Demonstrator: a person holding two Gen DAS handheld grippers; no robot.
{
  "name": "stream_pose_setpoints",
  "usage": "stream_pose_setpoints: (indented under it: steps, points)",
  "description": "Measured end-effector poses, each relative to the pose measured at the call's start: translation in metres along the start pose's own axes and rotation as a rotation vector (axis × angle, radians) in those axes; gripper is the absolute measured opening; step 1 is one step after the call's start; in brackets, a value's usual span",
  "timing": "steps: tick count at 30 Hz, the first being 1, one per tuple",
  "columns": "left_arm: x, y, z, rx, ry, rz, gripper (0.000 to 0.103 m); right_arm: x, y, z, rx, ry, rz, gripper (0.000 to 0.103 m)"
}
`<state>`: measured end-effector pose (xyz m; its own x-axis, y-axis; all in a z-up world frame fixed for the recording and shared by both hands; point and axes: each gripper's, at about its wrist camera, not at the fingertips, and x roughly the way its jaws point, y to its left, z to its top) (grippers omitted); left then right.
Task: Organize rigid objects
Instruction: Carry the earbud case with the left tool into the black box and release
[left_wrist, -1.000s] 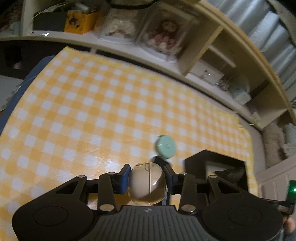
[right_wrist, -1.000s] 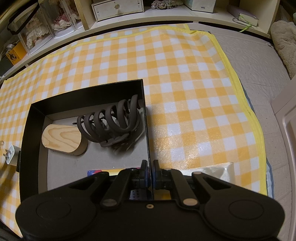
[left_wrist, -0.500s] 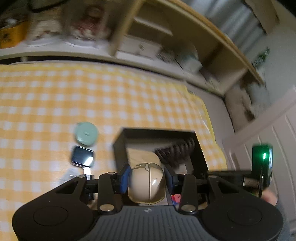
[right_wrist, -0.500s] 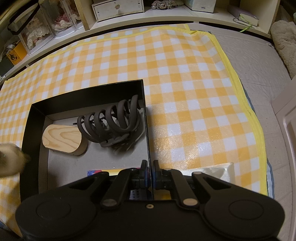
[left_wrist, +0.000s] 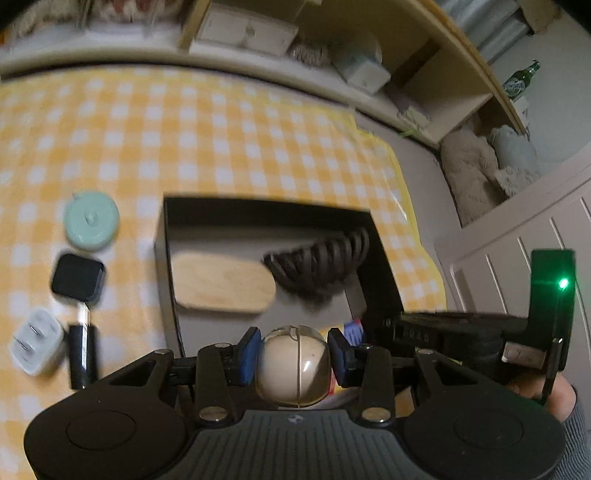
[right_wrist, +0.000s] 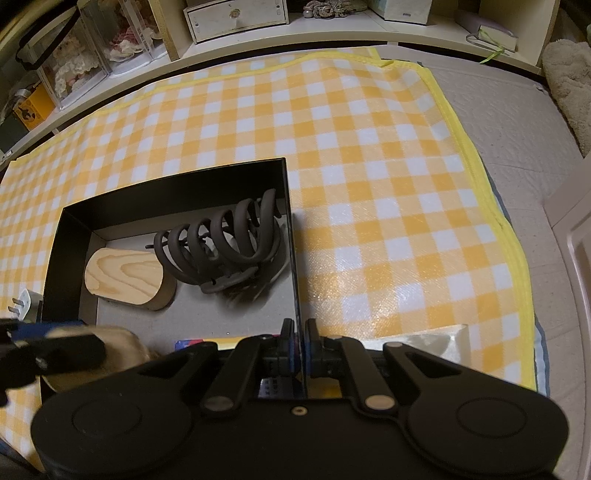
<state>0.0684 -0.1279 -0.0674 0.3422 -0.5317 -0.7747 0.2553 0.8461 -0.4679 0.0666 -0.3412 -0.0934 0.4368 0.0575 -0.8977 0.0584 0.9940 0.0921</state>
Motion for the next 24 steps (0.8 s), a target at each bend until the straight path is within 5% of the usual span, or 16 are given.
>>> stream_pose_setpoints:
  steps: [5,9,14,18,24]
  points:
    - [0.015,0.006,-0.002,-0.004,0.015,-0.004,0.04,-0.001,0.003,-0.004,-0.005,0.002,0.0,0.007]
    - [0.014,-0.001,-0.002,0.09,-0.004,0.062,0.041,-0.001,0.003,-0.004,-0.006,0.002,0.001,0.007]
    - [-0.001,-0.001,0.0,0.137,-0.056,0.111,0.055,-0.001,0.003,-0.005,-0.009,0.005,0.003,0.007]
    - [-0.019,-0.01,0.002,0.217,-0.126,0.154,0.056,0.001,0.006,-0.005,-0.011,0.005,0.002,0.007]
    - [-0.029,-0.012,0.001,0.255,-0.124,0.155,0.056,0.001,0.006,-0.005,-0.012,0.005,0.001,0.007]
